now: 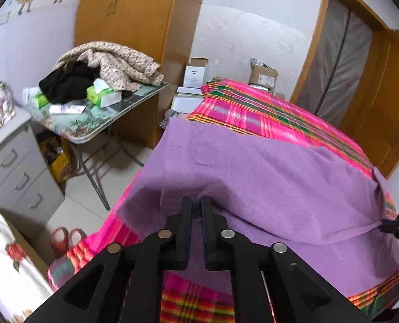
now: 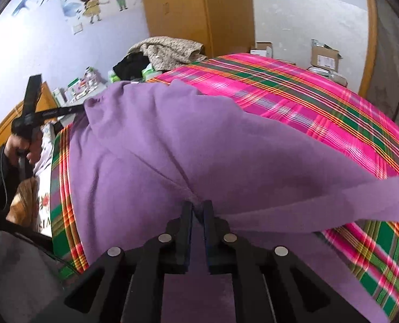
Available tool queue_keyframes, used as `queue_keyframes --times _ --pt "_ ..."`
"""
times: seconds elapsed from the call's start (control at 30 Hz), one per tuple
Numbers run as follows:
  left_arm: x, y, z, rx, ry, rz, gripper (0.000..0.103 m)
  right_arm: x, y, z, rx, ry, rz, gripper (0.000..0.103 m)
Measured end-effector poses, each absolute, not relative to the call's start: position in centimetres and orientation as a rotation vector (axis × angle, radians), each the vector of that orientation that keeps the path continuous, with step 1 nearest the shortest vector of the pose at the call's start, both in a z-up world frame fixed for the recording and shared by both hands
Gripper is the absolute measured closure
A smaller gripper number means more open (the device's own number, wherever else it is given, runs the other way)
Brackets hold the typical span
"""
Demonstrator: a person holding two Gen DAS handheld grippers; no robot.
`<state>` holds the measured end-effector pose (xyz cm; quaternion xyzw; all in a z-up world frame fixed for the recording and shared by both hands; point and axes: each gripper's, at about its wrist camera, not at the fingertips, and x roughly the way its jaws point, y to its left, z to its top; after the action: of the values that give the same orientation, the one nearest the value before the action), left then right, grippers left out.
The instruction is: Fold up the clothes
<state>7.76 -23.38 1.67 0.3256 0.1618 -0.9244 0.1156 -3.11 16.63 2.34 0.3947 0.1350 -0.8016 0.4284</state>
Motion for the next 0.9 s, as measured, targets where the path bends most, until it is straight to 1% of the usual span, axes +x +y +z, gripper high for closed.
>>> queue_keyframes --times 0.03,0.1,0.17,0.23,0.27,0.37,0.6,0.7,0.9 --pt "8.1 -23.3 1.7 0.945 0.488 -2.700 0.080 -3.0 16.7 2.3 0.995 0.320 -2.007 0.089" --pt "8.6 -23.2 1.9 0.927 0.526 -2.690 0.073 -2.9 16.9 2.4 1.013 0.268 -2.013 0.083" --pt "8.9 -23.1 2.1 0.912 0.572 -2.690 0.070 -2.8 17.0 2.5 1.027 0.217 -2.017 0.072" --pt "8.9 -22.8 2.2 0.902 0.629 -2.702 0.058 -2.5 17.1 2.7 1.037 0.176 -2.022 0.067" --pt "8.9 -22.6 2.2 0.897 0.659 -2.707 0.056 -2.4 17.1 2.8 1.042 0.164 -2.026 0.067" --pt "8.0 -22.2 1.8 0.930 0.746 -2.718 0.056 -1.9 17.0 2.9 1.039 0.171 -2.045 0.067" --pt "6.2 -23.6 0.2 0.966 1.018 -2.620 0.056 -1.5 15.7 3.2 0.950 0.357 -2.085 0.067" --pt "6.0 -23.8 0.3 0.952 1.041 -2.606 0.056 -1.2 14.5 3.0 0.906 0.466 -2.037 0.066" --pt "5.6 -24.0 0.2 0.941 1.088 -2.565 0.056 -1.5 12.6 1.4 0.903 0.616 -1.945 0.066"
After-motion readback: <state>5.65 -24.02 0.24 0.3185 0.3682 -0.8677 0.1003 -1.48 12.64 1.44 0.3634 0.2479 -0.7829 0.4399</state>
